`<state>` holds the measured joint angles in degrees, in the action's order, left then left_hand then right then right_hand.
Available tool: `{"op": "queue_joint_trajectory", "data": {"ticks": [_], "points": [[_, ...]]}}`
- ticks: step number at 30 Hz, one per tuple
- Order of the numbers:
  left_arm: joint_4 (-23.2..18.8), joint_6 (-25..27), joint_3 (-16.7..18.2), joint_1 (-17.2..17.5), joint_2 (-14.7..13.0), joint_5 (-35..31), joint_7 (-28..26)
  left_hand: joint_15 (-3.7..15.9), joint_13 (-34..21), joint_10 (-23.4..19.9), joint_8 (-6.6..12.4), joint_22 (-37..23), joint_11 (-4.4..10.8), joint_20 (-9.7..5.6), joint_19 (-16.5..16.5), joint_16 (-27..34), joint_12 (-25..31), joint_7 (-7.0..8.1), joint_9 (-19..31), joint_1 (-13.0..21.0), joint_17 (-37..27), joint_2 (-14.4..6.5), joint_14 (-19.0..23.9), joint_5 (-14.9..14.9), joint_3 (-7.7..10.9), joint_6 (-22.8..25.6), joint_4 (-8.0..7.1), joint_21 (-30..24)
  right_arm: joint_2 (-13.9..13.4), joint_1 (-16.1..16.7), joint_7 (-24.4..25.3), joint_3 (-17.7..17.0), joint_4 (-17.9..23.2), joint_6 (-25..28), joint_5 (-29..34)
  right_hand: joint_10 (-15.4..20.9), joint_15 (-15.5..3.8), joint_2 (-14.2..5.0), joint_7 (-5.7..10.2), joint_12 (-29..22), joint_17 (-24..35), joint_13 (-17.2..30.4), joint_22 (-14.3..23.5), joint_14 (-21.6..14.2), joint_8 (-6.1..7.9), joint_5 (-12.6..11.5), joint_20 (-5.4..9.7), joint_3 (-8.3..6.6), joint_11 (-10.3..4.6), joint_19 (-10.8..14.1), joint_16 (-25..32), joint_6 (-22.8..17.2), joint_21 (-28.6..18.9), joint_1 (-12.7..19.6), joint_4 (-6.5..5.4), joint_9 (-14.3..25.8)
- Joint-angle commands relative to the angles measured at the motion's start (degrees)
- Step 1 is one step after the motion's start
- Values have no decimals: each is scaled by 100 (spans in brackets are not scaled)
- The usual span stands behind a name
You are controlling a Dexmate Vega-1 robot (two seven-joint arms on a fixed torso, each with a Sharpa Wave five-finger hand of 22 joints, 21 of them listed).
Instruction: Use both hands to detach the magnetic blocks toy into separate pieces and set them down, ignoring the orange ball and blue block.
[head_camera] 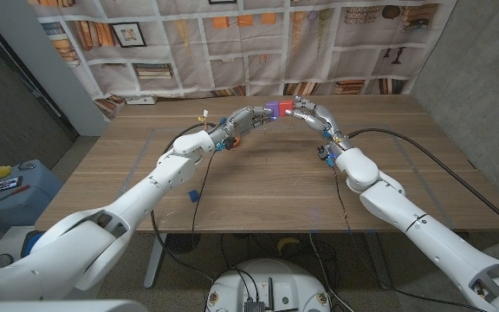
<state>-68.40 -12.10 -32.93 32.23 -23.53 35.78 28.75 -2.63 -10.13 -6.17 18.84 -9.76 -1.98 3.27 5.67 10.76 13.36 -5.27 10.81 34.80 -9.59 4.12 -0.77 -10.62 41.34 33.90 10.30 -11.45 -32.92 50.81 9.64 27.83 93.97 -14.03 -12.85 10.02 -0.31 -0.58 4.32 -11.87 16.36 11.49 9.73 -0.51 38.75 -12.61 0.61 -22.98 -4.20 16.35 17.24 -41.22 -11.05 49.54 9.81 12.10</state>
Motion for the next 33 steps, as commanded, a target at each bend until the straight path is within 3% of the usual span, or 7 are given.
{"op": "queue_joint_trajectory", "data": {"ticks": [1, 18, 33], "points": [[-72, 41, -29, 25, 14, -84, -202, 36, -1, -143, 62, -7, 45, -7, 129, 21, 18, 48, 25, 121, -12, -21, 116, 19, -54, 225, -2, -26, -15, 3, 3, 25, 40, 49, 52, 11, -28, -424, 731, 1, 34, 14, 13, 2, 226, -53, -11, 13, 8, -11, -9, -782, -13, 337, -28, 21], [-84, 83, -115, -29, -10, -282, -377, 193, 1, -380, 202, -11, 344, -23, 265, 0, -32, 354, 47, 347, -11, -114, 346, 19, -174, 897, 8, -2, 28, 33, 43, 6, 15, 50, -6, 32, -23, -429, 717, -6, 40, 15, 13, -11, 220, -61, -20, 41, 7, 1, -4, -794, -18, 354, -27, 15], [-110, 52, -86, 2, -17, -240, -377, 232, -1, -416, 193, -13, 415, -45, 275, -12, -59, 394, 53, 417, -11, -131, 382, 19, -218, 973, 10, 12, 50, 18, 20, -5, -47, 1, -65, 37, -36, -431, 718, -6, 45, 15, 13, -9, 214, -70, -19, 64, 10, 5, -6, -801, -18, 370, -26, 11]]}}
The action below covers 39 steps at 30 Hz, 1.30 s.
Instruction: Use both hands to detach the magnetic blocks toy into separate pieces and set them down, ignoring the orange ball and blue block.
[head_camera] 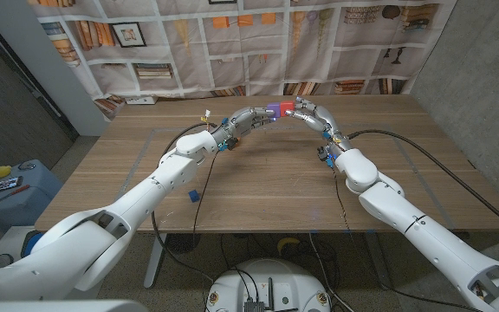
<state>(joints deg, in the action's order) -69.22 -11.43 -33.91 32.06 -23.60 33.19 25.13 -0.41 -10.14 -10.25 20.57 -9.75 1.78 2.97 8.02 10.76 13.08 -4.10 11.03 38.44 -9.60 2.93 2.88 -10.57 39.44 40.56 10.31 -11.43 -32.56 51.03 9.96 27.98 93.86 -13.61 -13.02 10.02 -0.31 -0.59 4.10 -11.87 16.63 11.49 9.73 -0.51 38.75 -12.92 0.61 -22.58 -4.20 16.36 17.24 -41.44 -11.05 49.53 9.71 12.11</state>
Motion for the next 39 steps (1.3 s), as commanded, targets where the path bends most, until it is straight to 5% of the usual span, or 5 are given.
{"op": "queue_joint_trajectory", "data": {"ticks": [1, 39], "points": [[-28, -25, 13, 21, -15, 16, -10, 5, 0, -9, 20, -14, 44, -16, 38, -12, -33, 282, 32, 57, -10, -13, 19, 13, -30, 311, 9, 11, 16, -2, -7, -22, -37, -43, -51, 37, -35, -430, 742, -5, 18, 15, 13, -12, 212, -39, -20, 25, 10, 3, -4, -774, -18, 371, -17, 10], [-423, 61, 144, 218, -359, 64, -89, 10, -2, -42, 9, -16, 94, -5, 27, -38, -94, 366, 45, 181, -10, -41, 24, 12, -143, 491, 2, 35, -4, 108, 87, -94, 73, -38, -85, 55, -29, -443, 722, -7, 30, 16, 13, -11, 201, -60, -17, 82, 11, 4, -7, -795, -17, 397, -21, 4]]}}
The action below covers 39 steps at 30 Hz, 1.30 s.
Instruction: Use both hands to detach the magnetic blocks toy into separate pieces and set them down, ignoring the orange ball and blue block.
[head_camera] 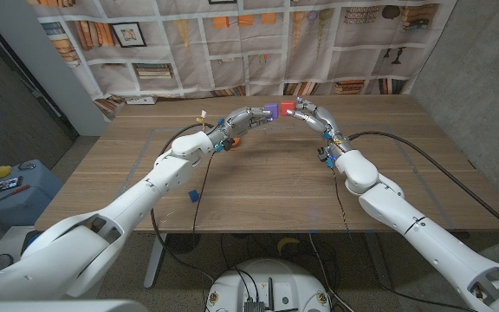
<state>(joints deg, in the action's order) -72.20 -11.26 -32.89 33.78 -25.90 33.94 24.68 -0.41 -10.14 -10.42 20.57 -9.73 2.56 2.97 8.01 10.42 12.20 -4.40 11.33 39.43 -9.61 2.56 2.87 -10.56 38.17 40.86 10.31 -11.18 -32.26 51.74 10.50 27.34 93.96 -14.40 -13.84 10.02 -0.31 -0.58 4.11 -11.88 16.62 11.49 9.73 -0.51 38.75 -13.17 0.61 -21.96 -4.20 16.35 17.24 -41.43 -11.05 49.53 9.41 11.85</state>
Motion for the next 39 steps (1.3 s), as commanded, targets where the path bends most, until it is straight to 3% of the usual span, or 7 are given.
{"op": "queue_joint_trajectory", "data": {"ticks": [1, 17, 39], "points": [[-143, 61, 49, 50, -138, -4, -55, 5, -2, -26, 9, -18, 18, 0, 28, -5, -6, 397, 16, 84, -10, -5, 25, 11, -18, 464, 2, 10, -37, 39, 33, -32, 66, 42, -5, 54, -29, -443, 716, -6, 32, 17, 13, -10, 200, -36, -17, 22, 13, 6, -7, -796, -18, 398, 9, 30], [-772, 374, 124, 159, -660, -249, -352, -4, -3, -20, -15, -18, 35, 16, 16, -11, -32, 403, 22, 132, -10, -23, 20, 9, -62, 489, -2, 17, -281, 88, 75, -116, 317, 393, 76, 54, -18, -446, 717, -4, 37, 17, 13, -9, 192, -45, -15, 46, 14, 1, -9, -794, -16, 405, 6, 29], [-1651, 866, 155, 235, -1333, -849, -848, -11, -4, -52, -21, -19, 55, 32, 12, -12, -43, 436, 28, 189, -10, -65, 19, 5, -115, 585, -10, 19, -816, -18, -63, -175, 724, 1229, 250, 56, -24, -455, 724, -2, 44, 18, 14, -1, 181, -55, -16, 77, 12, 0, -12, -797, -16, 417, 4, 26]]}}
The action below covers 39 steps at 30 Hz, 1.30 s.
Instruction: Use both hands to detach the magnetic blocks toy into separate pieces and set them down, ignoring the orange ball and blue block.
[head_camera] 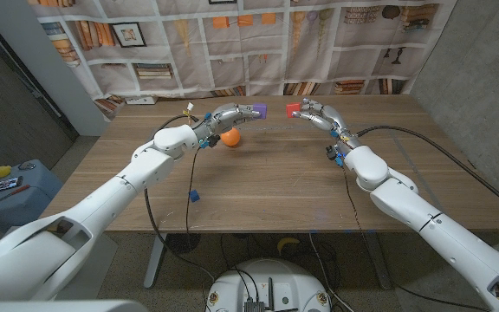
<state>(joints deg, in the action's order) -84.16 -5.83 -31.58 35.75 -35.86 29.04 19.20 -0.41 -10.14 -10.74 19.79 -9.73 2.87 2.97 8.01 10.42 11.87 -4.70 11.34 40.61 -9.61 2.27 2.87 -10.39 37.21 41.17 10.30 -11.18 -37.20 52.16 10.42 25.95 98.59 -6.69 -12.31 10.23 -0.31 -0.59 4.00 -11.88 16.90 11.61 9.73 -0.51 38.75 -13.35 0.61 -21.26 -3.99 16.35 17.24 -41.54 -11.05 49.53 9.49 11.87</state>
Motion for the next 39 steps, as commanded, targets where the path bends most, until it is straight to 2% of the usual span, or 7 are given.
{"op": "queue_joint_trajectory", "data": {"ticks": [1, 11, 18, 24, 39], "points": [[-496, 332, 28, 47, -369, -395, -328, -9, -3, -23, 58, -20, 25, 30, 12, -12, -11, 475, 28, 75, -10, -40, 21, -13, -22, 565, -10, 19, -345, -63, -62, -36, 271, 475, 108, 31, -23, -454, 734, 0, 17, 6, 14, 0, 182, -37, -12, 8, -11, -1, -13, -788, -16, 417, -4, 24], [-733, 401, 63, 92, -558, -634, -497, 22, -3, -36, 53, -20, 43, 26, 25, -4, -17, 499, 31, 114, -9, -63, 51, -15, -46, 610, -7, 15, -630, -102, -27, 14, 651, 1061, 411, 61, -21, -456, 735, -11, 20, 6, 14, -6, 185, -40, -17, 20, -19, 3, -11, -809, -18, 424, -3, 23], [-1025, 597, -13, 29, -820, -1025, -509, 57, -4, -48, 48, -20, 73, 20, 27, -2, -19, 503, 33, 139, -9, -78, 68, -17, -60, 632, -7, 15, -950, -182, -136, 116, 1061, 1776, 726, 66, -26, -457, 730, -12, 21, 6, 14, -5, 178, -42, -16, 26, -25, 3, -11, -797, -17, 428, -3, 22], [-1264, 828, -104, -55, -1001, -1410, -522, 71, -4, -72, 46, -20, 92, 16, 40, 9, -16, 498, 35, 162, -8, -91, 111, -18, -74, 660, -5, 11, -1131, -253, -222, 224, 1258, 2141, 975, 67, -22, -456, 741, -10, 23, 6, 14, -8, 176, -43, -12, 34, -25, 3, -10, -800, -17, 432, -2, 21], [-1761, 1436, -340, -277, -1312, -2235, -313, 92, -4, -90, 31, -19, 93, -33, 79, 11, -22, 491, 40, 210, -7, -116, 153, -18, -110, 699, -5, 1, -1376, -465, -431, 551, 1660, 2925, 1668, 80, -51, -457, 763, -12, 28, 7, 14, -20, 174, -43, -12, 53, -29, 10, -5, -811, -19, 436, -6, 20]]}}
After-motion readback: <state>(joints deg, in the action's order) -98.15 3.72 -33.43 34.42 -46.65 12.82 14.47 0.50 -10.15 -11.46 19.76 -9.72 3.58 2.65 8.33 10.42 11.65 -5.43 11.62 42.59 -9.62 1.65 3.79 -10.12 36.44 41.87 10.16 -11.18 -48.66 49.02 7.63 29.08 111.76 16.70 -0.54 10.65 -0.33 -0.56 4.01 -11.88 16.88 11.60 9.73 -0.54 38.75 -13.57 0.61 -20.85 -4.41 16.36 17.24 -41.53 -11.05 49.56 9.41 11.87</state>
